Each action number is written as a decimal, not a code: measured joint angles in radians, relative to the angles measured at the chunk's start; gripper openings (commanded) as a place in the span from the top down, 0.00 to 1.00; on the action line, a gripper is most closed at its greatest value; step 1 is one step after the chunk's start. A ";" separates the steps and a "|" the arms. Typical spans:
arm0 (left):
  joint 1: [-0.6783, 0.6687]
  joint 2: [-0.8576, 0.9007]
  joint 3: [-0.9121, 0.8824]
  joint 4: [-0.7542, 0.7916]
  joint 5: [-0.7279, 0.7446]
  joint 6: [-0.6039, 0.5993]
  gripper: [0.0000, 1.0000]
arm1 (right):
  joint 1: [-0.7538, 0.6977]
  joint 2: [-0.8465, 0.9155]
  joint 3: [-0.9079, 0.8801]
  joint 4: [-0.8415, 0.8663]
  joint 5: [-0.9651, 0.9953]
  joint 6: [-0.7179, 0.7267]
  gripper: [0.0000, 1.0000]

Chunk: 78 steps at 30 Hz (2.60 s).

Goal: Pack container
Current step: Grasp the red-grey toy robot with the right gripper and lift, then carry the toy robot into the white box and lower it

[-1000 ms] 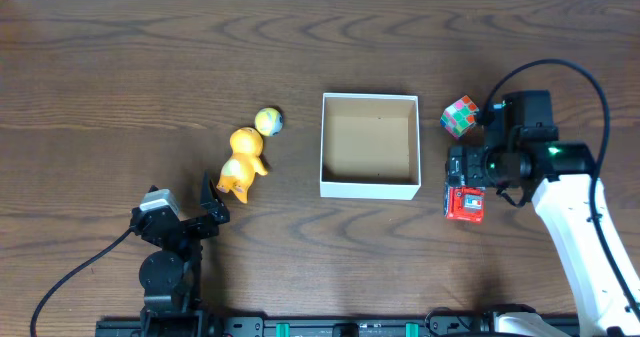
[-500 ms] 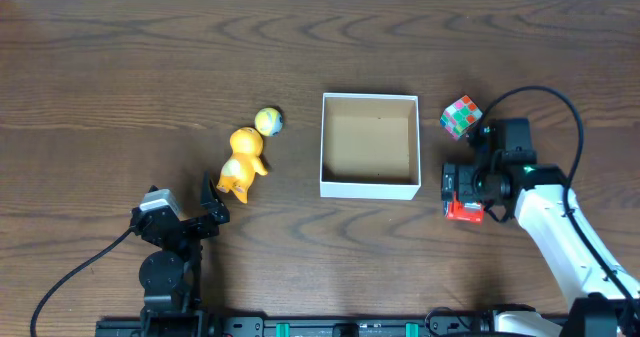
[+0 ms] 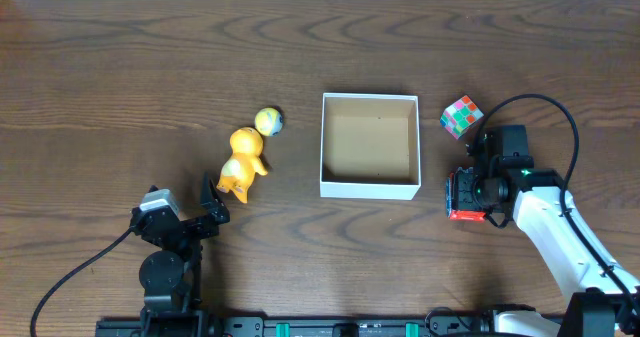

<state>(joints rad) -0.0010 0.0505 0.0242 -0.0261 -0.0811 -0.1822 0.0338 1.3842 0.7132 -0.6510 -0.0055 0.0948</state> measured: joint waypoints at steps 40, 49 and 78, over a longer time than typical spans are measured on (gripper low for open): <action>0.000 0.000 0.000 0.000 0.000 0.000 0.02 | 0.355 0.004 0.470 -0.078 -0.024 0.090 0.61; 0.000 0.000 0.000 0.000 0.000 0.000 0.02 | 0.481 0.103 0.470 -0.066 0.029 0.157 0.58; 0.000 0.000 0.000 0.000 0.000 0.000 0.02 | 0.499 0.300 0.470 -0.119 0.155 0.305 0.57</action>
<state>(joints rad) -0.0010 0.0505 0.0242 -0.0261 -0.0807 -0.1822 0.5327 1.6844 1.1831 -0.7704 0.1493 0.3996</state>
